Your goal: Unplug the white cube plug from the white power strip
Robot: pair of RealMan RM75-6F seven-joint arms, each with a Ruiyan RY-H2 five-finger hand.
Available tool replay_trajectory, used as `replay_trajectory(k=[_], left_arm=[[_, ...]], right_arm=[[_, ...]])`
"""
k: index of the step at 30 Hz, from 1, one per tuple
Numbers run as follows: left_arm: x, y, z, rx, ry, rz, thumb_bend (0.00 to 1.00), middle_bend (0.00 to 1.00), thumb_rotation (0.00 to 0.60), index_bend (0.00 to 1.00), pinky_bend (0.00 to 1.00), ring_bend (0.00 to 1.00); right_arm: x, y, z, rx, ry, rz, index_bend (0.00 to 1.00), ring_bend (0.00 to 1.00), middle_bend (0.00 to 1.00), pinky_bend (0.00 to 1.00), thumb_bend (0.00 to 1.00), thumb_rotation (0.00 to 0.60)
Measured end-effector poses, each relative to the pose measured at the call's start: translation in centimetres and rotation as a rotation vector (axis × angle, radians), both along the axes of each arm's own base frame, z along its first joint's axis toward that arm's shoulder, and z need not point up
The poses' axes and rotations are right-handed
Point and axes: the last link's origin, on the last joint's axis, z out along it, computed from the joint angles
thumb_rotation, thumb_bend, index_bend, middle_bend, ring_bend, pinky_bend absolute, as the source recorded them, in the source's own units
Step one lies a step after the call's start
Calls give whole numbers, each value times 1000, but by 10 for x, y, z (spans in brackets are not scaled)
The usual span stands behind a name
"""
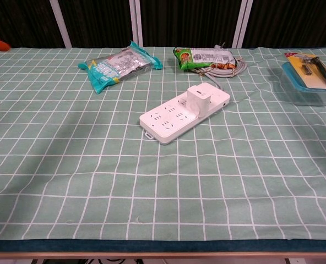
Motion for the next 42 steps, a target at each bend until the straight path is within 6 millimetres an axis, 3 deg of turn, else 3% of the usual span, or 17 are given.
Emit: replay_trajectory(k=[8,17,29,42], left_arm=[[55,34,-63,-142,31,-62,507,8,600,51,62,0],[89,58,-116,-229,72,-76,515,20,600,69,67,0],[106,67,-156,-304,84,-75,516,33,600,89,70,0],[109,63,-179,-349,72,-80,515,43,600,106,76,0]], right_arm=[[28,-31,1,10,40,14,0,0,0,0,211,600],[51,-59,-2,38,56,16,0,0,0,0,211,600],[82,-86,-13,83,77,50,0,0,0,0,212,600],[115,-106,-31,137,117,94,0,0,0,0,212,600]])
